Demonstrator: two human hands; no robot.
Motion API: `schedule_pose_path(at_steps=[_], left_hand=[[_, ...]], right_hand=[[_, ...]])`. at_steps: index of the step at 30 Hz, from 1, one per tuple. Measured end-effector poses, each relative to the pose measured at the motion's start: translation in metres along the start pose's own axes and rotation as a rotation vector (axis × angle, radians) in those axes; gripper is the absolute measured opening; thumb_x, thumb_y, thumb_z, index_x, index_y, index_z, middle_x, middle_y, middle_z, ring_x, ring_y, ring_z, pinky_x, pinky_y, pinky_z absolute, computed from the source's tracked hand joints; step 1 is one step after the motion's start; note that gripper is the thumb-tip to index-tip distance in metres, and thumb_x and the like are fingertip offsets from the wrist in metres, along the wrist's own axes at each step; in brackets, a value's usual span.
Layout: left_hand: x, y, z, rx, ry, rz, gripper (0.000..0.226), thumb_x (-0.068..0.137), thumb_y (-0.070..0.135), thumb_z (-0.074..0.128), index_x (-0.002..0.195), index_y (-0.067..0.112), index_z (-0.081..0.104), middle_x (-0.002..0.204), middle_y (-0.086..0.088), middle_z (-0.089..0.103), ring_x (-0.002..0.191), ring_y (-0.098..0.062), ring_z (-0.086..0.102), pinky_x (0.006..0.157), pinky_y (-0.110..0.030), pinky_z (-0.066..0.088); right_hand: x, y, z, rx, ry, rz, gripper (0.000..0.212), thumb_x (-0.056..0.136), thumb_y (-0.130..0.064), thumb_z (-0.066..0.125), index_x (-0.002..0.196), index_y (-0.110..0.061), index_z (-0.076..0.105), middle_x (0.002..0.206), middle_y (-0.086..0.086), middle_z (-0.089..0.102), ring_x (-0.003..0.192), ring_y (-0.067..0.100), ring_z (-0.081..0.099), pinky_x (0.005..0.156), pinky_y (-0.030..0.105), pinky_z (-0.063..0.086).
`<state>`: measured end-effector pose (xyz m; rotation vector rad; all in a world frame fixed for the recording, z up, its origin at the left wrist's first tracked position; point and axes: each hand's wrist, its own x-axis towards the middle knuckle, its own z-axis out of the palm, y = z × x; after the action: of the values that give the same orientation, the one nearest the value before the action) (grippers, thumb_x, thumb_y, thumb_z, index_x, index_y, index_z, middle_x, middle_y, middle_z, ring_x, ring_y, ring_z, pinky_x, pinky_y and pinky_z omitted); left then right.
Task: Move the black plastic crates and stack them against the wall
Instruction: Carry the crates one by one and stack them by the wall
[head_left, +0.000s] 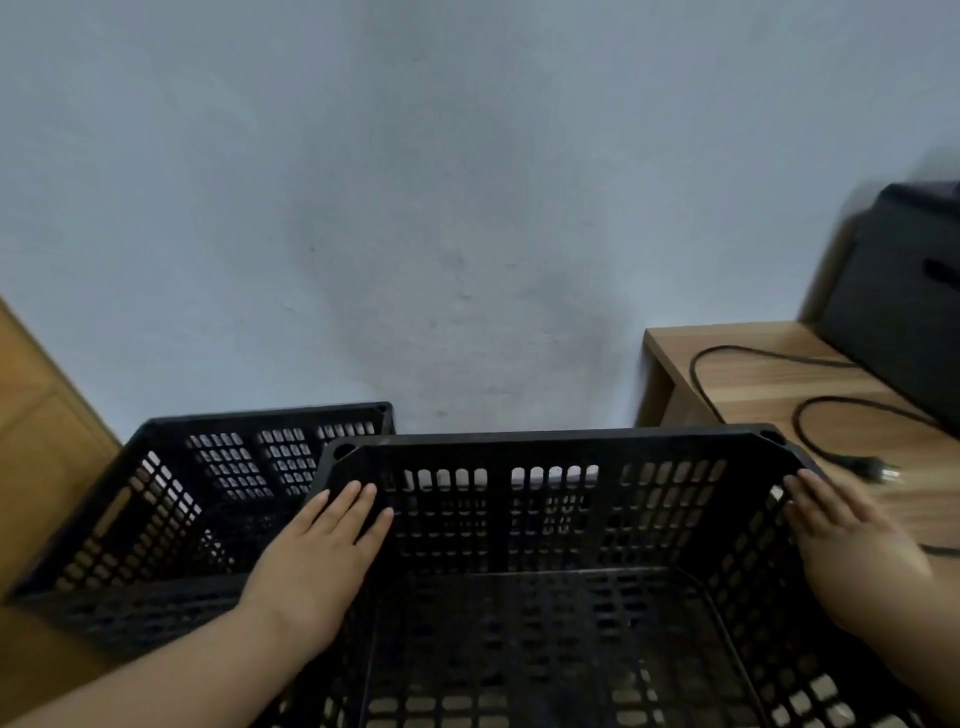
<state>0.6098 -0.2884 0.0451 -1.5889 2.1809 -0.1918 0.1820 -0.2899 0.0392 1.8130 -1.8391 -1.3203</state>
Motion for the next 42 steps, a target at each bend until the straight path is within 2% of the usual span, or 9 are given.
schedule_pose_path(at_steps=[4, 6, 8, 10, 15, 21, 27, 33, 42], left_hand=[[-0.006, -0.024, -0.041, -0.008, 0.050, -0.012, 0.082, 0.089, 0.004, 0.040, 0.145, 0.019, -0.020, 0.154, -0.008, -0.025, 0.141, -0.021, -0.023, 0.112, -0.036, -0.015], [-0.009, -0.038, -0.061, -0.025, 0.067, -0.020, 0.083, 0.089, 0.004, 0.041, 0.146, 0.020, -0.017, 0.155, -0.008, -0.023, 0.139, -0.019, -0.025, 0.112, -0.036, -0.014], [-0.011, -0.054, -0.085, -0.046, 0.099, -0.039, 0.082, 0.088, 0.003, 0.040, 0.146, 0.021, -0.015, 0.155, -0.007, -0.022, 0.132, -0.014, -0.030, 0.112, -0.034, -0.013], [-0.013, -0.072, -0.112, -0.034, 0.130, -0.048, 0.082, 0.088, 0.004, 0.040, 0.147, 0.021, -0.015, 0.155, -0.007, -0.023, 0.133, -0.014, -0.029, 0.113, -0.034, -0.012], [-0.020, -0.125, -0.169, 0.015, 0.231, -0.104, 0.086, 0.084, 0.003, 0.042, 0.147, 0.022, -0.014, 0.156, -0.007, -0.021, 0.142, -0.020, -0.021, 0.114, -0.033, -0.010], [-0.022, -0.209, -0.178, 0.043, 0.344, -0.171, 0.091, 0.081, 0.000, 0.043, 0.146, 0.024, -0.016, 0.156, -0.006, -0.020, 0.142, -0.018, -0.021, 0.113, -0.033, -0.010], [-0.008, -0.323, -0.126, 0.019, 0.344, -0.187, 0.095, 0.079, -0.003, 0.042, 0.145, 0.025, -0.020, 0.152, -0.004, -0.027, 0.126, -0.011, -0.032, 0.108, -0.030, -0.014], [0.017, -0.433, -0.060, 0.008, 0.280, -0.185, 0.095, 0.080, -0.003, 0.043, 0.129, 0.028, -0.033, 0.139, -0.003, -0.037, 0.126, -0.015, -0.035, 0.106, -0.029, -0.015], [0.065, -0.522, 0.032, -0.056, 0.203, -0.230, 0.095, 0.084, 0.004, 0.047, 0.129, 0.022, -0.036, 0.143, -0.004, -0.035, 0.131, -0.015, -0.032, 0.110, -0.030, -0.013]], right_hand=[[-0.017, 0.038, -0.042, 0.057, 0.062, 0.119, 0.056, 0.098, -0.028, 0.016, 0.149, -0.011, -0.001, 0.158, 0.009, -0.015, 0.145, 0.022, -0.016, 0.049, 0.033, -0.046], [-0.022, 0.056, -0.060, 0.100, 0.134, 0.154, 0.058, 0.097, -0.027, 0.020, 0.149, -0.011, 0.001, 0.158, 0.007, -0.013, 0.146, 0.020, -0.014, 0.077, 0.040, -0.047], [-0.033, 0.075, -0.083, 0.087, 0.149, 0.146, 0.057, 0.098, -0.028, 0.021, 0.150, -0.012, 0.002, 0.159, 0.005, -0.012, 0.146, 0.020, -0.013, 0.111, 0.042, -0.020], [-0.043, 0.089, -0.106, 0.106, 0.135, 0.152, 0.055, 0.099, -0.028, 0.018, 0.150, -0.014, 0.003, 0.159, 0.003, -0.011, 0.146, 0.018, -0.012, 0.116, 0.039, -0.007], [-0.048, 0.116, -0.153, 0.184, 0.202, 0.201, 0.055, 0.098, -0.024, 0.016, 0.151, -0.016, 0.003, 0.159, 0.001, -0.009, 0.146, 0.016, -0.009, 0.117, 0.038, -0.005], [-0.039, 0.111, -0.238, 0.168, 0.246, 0.206, 0.059, 0.097, -0.032, 0.025, 0.151, -0.015, 0.006, 0.159, 0.003, -0.010, 0.146, 0.017, -0.011, 0.116, 0.042, -0.007], [-0.011, 0.047, -0.332, 0.121, 0.290, 0.161, 0.066, 0.094, -0.036, 0.035, 0.151, -0.016, 0.008, 0.159, 0.003, -0.011, 0.146, 0.016, -0.011, 0.116, 0.045, -0.006], [0.013, -0.044, -0.417, 0.183, 0.294, 0.063, 0.071, 0.089, -0.027, 0.043, 0.150, -0.014, 0.010, 0.159, 0.005, -0.013, 0.145, 0.016, -0.015, 0.115, 0.047, -0.009], [0.071, -0.152, -0.463, 0.264, 0.330, 0.031, 0.076, 0.089, -0.028, 0.045, 0.150, -0.010, 0.004, 0.158, 0.007, -0.016, 0.144, 0.016, -0.018, 0.088, 0.045, -0.040]])
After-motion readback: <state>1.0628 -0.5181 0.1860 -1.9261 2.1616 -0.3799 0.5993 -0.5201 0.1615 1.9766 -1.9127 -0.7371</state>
